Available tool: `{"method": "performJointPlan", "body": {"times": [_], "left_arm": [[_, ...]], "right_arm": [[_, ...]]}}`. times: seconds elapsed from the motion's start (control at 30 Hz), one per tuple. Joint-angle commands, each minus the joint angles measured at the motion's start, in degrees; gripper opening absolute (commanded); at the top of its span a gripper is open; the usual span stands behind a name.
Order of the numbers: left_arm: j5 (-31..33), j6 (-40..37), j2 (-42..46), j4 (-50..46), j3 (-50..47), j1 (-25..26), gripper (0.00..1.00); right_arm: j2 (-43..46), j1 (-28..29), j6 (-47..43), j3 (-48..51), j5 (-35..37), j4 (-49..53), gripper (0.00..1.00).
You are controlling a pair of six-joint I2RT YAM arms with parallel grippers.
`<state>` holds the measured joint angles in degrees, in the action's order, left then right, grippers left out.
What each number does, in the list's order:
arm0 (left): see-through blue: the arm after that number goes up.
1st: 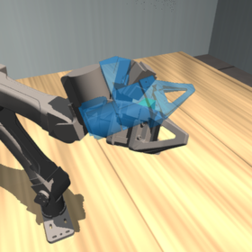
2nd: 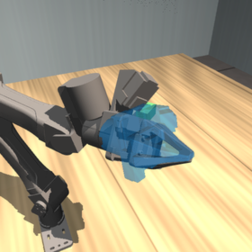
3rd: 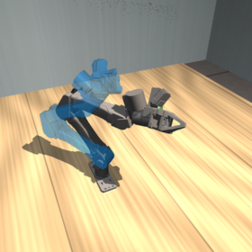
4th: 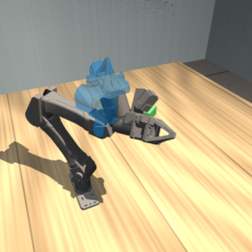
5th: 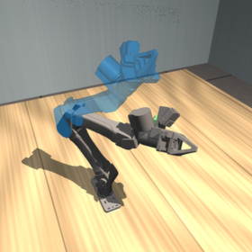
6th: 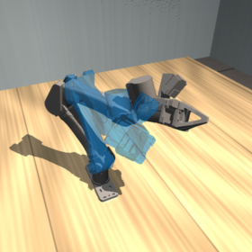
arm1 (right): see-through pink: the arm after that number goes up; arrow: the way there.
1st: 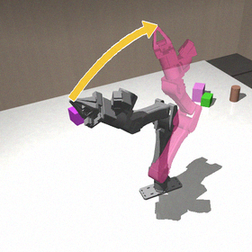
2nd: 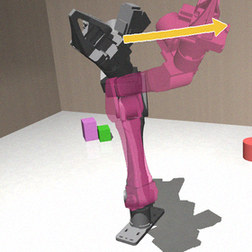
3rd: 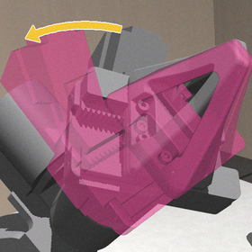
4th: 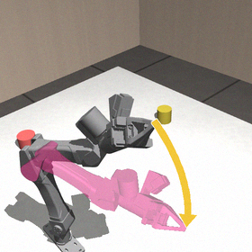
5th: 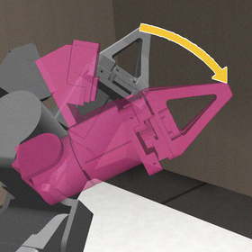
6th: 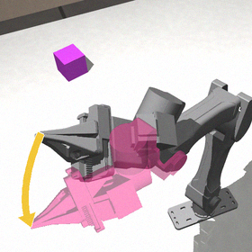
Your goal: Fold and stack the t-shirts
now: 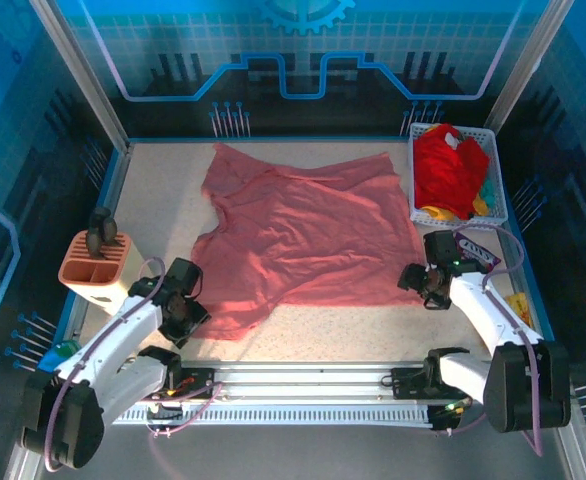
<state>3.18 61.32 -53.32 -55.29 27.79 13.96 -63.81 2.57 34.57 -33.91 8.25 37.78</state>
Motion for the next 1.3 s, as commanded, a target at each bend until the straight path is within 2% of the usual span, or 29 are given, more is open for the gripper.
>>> {"method": "performJointPlan", "body": {"times": [0.0, 0.2, 0.3, 0.43, 0.53, 0.63, 0.73, 0.9, 0.97, 1.03, 1.13, 1.17, 1.23, 1.27], "left_arm": [[2.35, 1.69, 0.87, -2.54, -0.90, 0.46, 0.56], [2.29, 0.41, -1.00, -0.83, -0.30, 0.55, 0.58], [2.83, 0.04, -2.93, -0.86, 0.36, 0.63, 0.58], [3.77, 0.41, -4.40, -0.80, 1.01, 1.31, 0.59], [3.68, 0.51, -7.40, 0.92, 1.97, 1.93, 0.58], [1.02, 2.40, -11.00, 6.01, 0.67, 3.35, 0.56], [3.46, 3.59, -12.79, 6.60, 0.60, 5.09, 0.52], [6.37, 3.65, -10.89, 6.44, 0.60, 5.20, 0.48], [7.11, 3.05, -10.56, 7.40, 0.51, 5.20, 0.43], [8.00, 2.24, -10.84, 8.14, 0.75, 5.20, 0.34], [8.98, 0.41, -10.90, 8.36, 1.68, 5.19, 0.10], [9.12, -0.63, -10.65, 8.32, 2.14, 5.20, 0.01], [9.00, -2.46, -9.72, 8.11, 3.20, 5.21, 0.00], [8.73, -3.49, -8.81, 7.73, 3.93, 5.20, 0.00]], "right_arm": [[-1.64, -1.19, 0.99, 1.12, -1.26, -1.42, 0.76], [-6.47, -1.26, 1.11, 0.79, -3.95, -4.91, 0.73], [-8.73, -1.32, 1.38, 0.35, -5.19, -6.25, 0.64], [-10.60, -1.33, 0.77, -0.32, -5.49, -6.58, 0.60], [-11.43, -1.26, 0.49, -0.71, -5.70, -6.75, 0.53], [-11.84, -1.28, 0.28, -0.95, -5.70, -6.84, 0.51], [-11.55, -1.32, 0.14, -0.80, -5.52, -6.97, 0.49], [-12.04, -1.34, -0.09, -0.86, -6.15, -6.94, 0.42], [-11.95, -1.29, -0.03, -0.84, -5.97, -6.92, 0.38], [-11.56, -1.31, 0.13, -0.67, -5.91, -7.05, 0.32], [-10.86, -1.32, 0.23, -0.30, -6.29, -7.09, 0.22], [-10.20, -1.33, 0.16, 0.04, -6.62, -7.39, 0.15], [-8.85, -1.31, 0.08, 0.56, -7.00, -7.85, 0.07], [-8.05, -1.29, -0.25, 0.60, -7.55, -8.16, 0.00]]}}
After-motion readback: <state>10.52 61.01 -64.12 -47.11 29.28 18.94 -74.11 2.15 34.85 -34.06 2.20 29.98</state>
